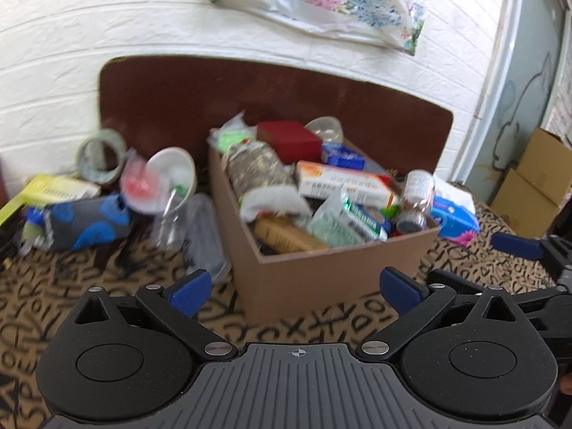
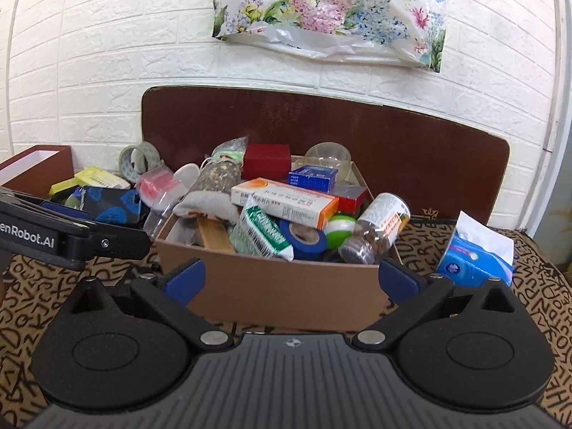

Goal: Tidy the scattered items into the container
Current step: 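Lower the medicine box into the cardboard box and open the left tool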

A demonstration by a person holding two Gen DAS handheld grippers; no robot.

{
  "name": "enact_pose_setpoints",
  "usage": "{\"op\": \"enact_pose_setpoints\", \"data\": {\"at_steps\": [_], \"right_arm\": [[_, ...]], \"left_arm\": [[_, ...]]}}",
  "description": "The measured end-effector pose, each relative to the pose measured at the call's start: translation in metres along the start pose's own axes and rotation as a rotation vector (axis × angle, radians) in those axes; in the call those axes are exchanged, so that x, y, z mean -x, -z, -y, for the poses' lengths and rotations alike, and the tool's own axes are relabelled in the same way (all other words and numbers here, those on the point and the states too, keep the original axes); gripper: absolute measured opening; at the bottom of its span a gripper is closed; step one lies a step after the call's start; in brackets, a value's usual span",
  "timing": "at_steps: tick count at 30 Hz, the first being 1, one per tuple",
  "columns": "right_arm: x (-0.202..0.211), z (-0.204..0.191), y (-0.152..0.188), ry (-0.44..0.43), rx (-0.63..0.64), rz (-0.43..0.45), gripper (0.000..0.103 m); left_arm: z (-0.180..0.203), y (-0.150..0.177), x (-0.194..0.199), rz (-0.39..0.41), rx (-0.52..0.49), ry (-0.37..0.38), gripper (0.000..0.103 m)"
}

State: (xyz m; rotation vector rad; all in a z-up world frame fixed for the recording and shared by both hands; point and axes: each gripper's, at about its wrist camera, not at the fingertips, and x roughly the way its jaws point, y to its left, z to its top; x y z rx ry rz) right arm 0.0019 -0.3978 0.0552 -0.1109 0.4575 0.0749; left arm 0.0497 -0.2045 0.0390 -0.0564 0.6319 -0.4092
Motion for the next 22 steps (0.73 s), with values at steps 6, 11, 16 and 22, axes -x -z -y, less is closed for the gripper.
{"op": "enact_pose_setpoints", "data": {"at_steps": [6, 11, 16, 22], "right_arm": [[0.017, -0.009, 0.014, 0.016, 0.038, -0.038, 0.103], [0.025, -0.011, 0.023, 0.012, 0.034, -0.052, 0.103], [0.032, -0.008, 0.029, 0.024, 0.019, -0.056, 0.103], [0.034, -0.005, 0.032, 0.025, 0.008, -0.057, 0.103]], "left_arm": [[0.014, 0.02, 0.01, -0.025, -0.039, -0.049, 0.103], [0.025, 0.029, 0.014, -0.037, -0.071, -0.065, 0.103], [0.033, 0.031, 0.017, -0.039, -0.093, -0.054, 0.103], [0.039, 0.031, 0.02, -0.037, -0.103, 0.01, 0.103]]}}
